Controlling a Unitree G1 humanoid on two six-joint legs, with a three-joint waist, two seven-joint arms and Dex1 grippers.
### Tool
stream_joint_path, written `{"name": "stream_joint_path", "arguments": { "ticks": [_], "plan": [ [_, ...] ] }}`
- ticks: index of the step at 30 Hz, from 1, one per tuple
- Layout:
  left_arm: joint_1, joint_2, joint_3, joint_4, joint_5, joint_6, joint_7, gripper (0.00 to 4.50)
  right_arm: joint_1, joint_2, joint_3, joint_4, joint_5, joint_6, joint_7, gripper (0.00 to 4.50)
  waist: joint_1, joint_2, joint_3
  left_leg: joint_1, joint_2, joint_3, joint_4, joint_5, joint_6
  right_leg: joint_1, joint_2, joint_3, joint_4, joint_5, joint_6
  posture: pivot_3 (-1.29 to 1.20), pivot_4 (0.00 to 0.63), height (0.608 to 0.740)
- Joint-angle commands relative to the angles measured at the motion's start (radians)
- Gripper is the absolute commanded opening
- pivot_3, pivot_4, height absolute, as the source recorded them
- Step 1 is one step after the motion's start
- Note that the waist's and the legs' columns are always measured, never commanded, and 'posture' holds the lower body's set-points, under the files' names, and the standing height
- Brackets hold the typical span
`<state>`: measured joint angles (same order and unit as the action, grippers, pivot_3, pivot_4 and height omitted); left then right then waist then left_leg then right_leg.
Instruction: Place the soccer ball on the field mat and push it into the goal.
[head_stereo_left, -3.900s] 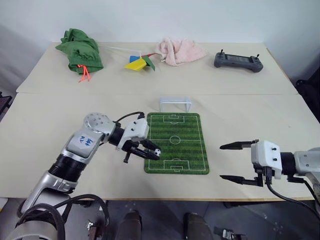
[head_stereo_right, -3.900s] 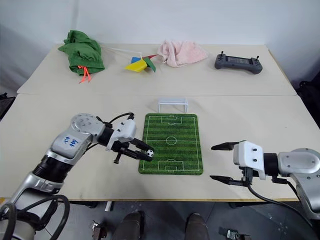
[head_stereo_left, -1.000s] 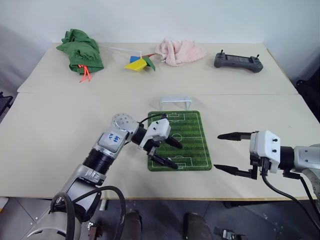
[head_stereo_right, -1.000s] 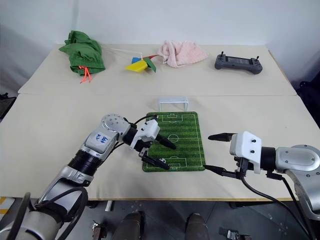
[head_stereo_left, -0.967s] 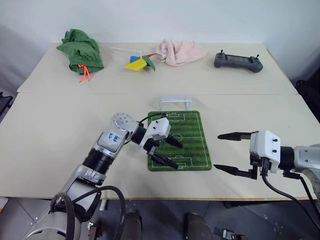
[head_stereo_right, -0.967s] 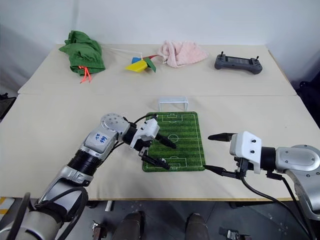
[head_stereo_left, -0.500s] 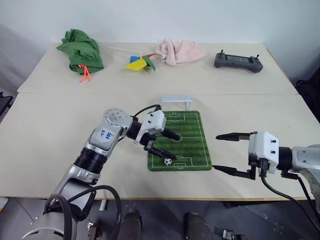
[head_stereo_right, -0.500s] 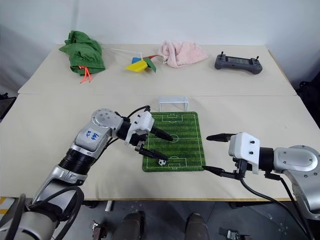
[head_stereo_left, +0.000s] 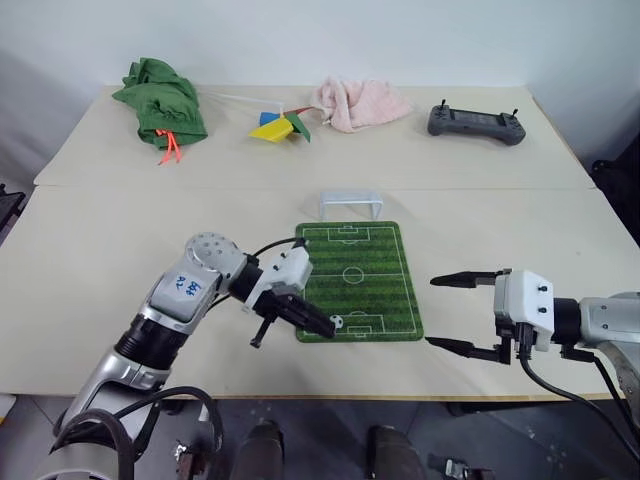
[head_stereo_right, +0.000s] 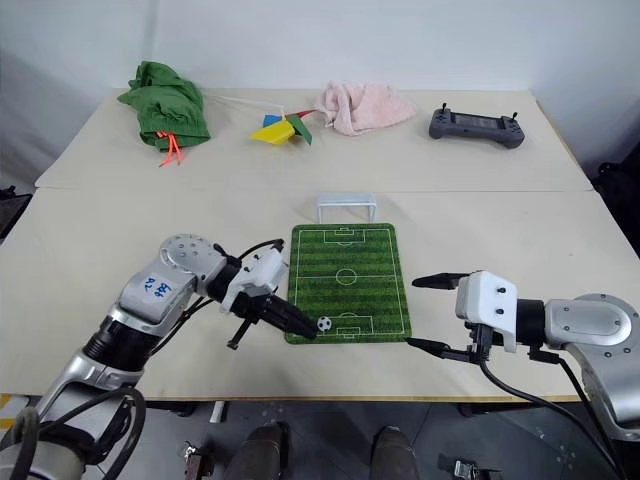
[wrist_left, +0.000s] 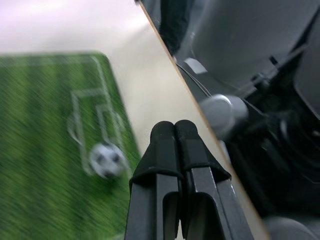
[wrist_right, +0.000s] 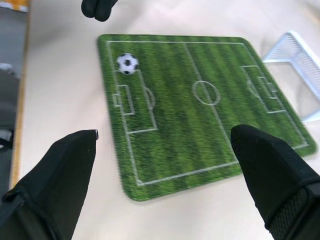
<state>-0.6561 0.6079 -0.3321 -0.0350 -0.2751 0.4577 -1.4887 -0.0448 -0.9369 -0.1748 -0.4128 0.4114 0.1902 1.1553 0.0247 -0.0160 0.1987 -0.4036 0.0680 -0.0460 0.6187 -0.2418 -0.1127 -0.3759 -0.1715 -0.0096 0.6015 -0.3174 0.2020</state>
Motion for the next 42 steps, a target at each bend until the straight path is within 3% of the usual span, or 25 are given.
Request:
{"name": "stream_joint_path", "arguments": {
  "ticks": [1,15,32,36,40,42],
  "plan": [
    [0.043,0.011,-0.016,-0.091,-0.022,0.033,0.014,0.05,0.006,-0.016,-0.026,-0.049,-0.014,-0.023,-0.011,4.50,0.001,0.000,0.000,0.000,0.000,0.000,0.000,0.000,0.000,0.000,0.000,0.000,0.000,0.000,0.000,0.00,0.150,0.740],
    [0.070,-0.072,-0.036,-0.034,0.008,0.010,0.142,0.05,0.074,-0.021,-0.085,-0.132,0.009,0.036,-0.046,4.50,0.001,0.000,0.000,0.000,0.000,0.000,0.001,0.000,0.000,0.000,0.000,0.000,0.000,0.000,0.000,0.00,0.150,0.740],
    [0.050,-0.072,-0.047,0.036,0.027,-0.018,0.143,0.05,0.057,-0.017,-0.093,-0.146,0.020,0.075,-0.061,4.50,0.002,0.000,0.000,0.000,0.000,0.000,0.001,0.000,0.000,0.000,0.000,0.000,0.000,0.000,0.000,0.00,0.150,0.740],
    [0.008,-0.139,-0.037,0.195,0.099,-0.130,0.237,0.05,0.044,-0.011,-0.087,-0.150,0.030,0.088,-0.070,4.50,0.003,0.000,0.000,0.000,0.000,0.000,0.001,0.000,0.000,0.000,0.000,0.000,0.000,0.000,0.000,0.00,0.150,0.740],
    [-0.114,-0.271,0.070,0.410,0.123,-0.210,0.456,0.05,0.055,-0.005,-0.079,-0.160,0.027,0.096,-0.075,4.50,0.008,0.000,0.000,-0.001,0.000,0.000,0.002,0.000,0.000,0.001,0.000,0.000,0.000,0.000,0.000,0.00,0.150,0.740],
    [-0.137,-0.271,0.106,0.383,0.066,-0.153,0.411,0.05,0.061,-0.007,-0.084,-0.163,0.028,0.099,-0.075,4.50,0.008,-0.001,0.000,-0.001,0.000,0.000,0.003,-0.001,0.001,0.000,0.000,0.000,0.000,0.000,0.001,0.00,0.150,0.740]
  ]
}}
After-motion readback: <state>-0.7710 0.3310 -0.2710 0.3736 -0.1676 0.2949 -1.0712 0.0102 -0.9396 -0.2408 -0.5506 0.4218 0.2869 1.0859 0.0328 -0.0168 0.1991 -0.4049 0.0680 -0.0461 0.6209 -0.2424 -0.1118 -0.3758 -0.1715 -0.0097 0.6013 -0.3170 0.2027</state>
